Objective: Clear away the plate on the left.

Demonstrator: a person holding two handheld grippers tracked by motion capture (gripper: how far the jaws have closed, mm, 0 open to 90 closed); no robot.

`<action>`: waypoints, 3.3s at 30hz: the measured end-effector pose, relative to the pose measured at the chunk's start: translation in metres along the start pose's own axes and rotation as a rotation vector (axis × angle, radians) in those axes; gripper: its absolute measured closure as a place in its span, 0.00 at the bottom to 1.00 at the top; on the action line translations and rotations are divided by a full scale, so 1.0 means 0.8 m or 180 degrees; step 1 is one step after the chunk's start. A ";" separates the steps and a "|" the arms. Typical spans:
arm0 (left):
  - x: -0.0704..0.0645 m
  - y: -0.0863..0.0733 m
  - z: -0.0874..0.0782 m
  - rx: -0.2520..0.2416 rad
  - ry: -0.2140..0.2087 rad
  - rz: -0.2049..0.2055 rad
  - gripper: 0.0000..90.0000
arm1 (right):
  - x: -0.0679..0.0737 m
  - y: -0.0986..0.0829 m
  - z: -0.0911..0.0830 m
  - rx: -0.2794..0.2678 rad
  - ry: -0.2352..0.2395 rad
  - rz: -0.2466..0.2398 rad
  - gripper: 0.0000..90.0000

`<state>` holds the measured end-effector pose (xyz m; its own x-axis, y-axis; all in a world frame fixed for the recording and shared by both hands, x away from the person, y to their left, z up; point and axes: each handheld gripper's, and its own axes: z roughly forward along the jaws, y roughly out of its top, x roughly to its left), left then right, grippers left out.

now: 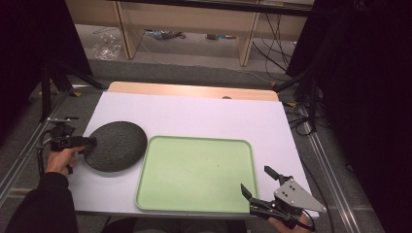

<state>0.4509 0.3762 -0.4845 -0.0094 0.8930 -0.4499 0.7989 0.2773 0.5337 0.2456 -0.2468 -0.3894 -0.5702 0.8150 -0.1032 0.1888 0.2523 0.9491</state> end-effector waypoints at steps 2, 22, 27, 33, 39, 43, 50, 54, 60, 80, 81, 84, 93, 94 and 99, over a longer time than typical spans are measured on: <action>0.003 0.001 -0.006 -0.0089 -0.0117 -0.0067 0.77 | -0.002 0.000 0.001 -0.0053 -0.0027 -0.0067 0.17; -0.040 0.022 -0.056 -0.0366 -0.0110 0.0359 0.91 | -0.002 0.000 0.000 -0.0024 -0.0008 -0.0051 0.17; -0.067 0.030 -0.076 -0.0495 -0.0177 0.0472 0.94 | -0.001 0.000 0.000 0.0014 0.0016 -0.0026 0.17; -0.112 0.036 -0.092 -0.0548 -0.0041 0.0873 0.95 | -0.001 -0.001 0.000 0.0016 0.0014 -0.0017 0.17; -0.152 0.036 -0.099 -0.0601 0.0051 0.1241 0.96 | 0.000 -0.001 0.001 0.0023 0.0002 -0.0017 0.17; -0.168 0.033 -0.099 -0.0621 0.0111 0.1409 0.94 | 0.002 -0.001 0.002 0.0009 0.0049 0.0009 0.17; -0.189 0.022 -0.071 -0.0234 0.0288 0.1759 0.85 | 0.002 0.000 0.001 0.0023 0.0030 -0.0018 0.17; -0.193 0.022 -0.067 -0.0097 0.0319 0.1777 0.84 | 0.002 0.000 0.000 0.0026 0.0054 -0.0037 0.17; -0.182 0.022 -0.061 -0.0065 0.0246 0.1667 0.81 | 0.003 -0.001 0.002 -0.0005 0.0078 -0.0008 0.17; -0.141 0.030 -0.072 -0.0301 -0.0246 0.1117 0.89 | 0.002 -0.001 0.001 0.0029 0.0039 -0.0042 0.17; -0.141 0.029 -0.072 -0.0314 -0.0248 0.1103 0.89 | 0.002 0.000 0.000 0.0049 0.0053 -0.0045 0.17; -0.137 0.029 -0.070 -0.0345 -0.0286 0.1040 0.89 | 0.002 0.000 0.000 0.0049 0.0054 -0.0043 0.17; -0.110 0.026 -0.064 -0.0441 -0.0422 0.0665 0.89 | 0.002 -0.001 0.000 0.0048 0.0052 -0.0042 0.17; -0.107 0.026 -0.064 -0.0456 -0.0434 0.0631 0.89 | 0.002 -0.001 0.000 0.0048 0.0052 -0.0042 0.17; -0.085 0.024 -0.062 -0.0525 -0.0522 0.0304 0.89 | 0.002 -0.001 0.001 0.0036 0.0044 -0.0042 0.17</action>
<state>0.4367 0.3386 -0.4082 0.1699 0.8523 -0.4947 0.6824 0.2604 0.6830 0.2452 -0.2452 -0.3905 -0.5837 0.8043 -0.1114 0.1904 0.2689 0.9442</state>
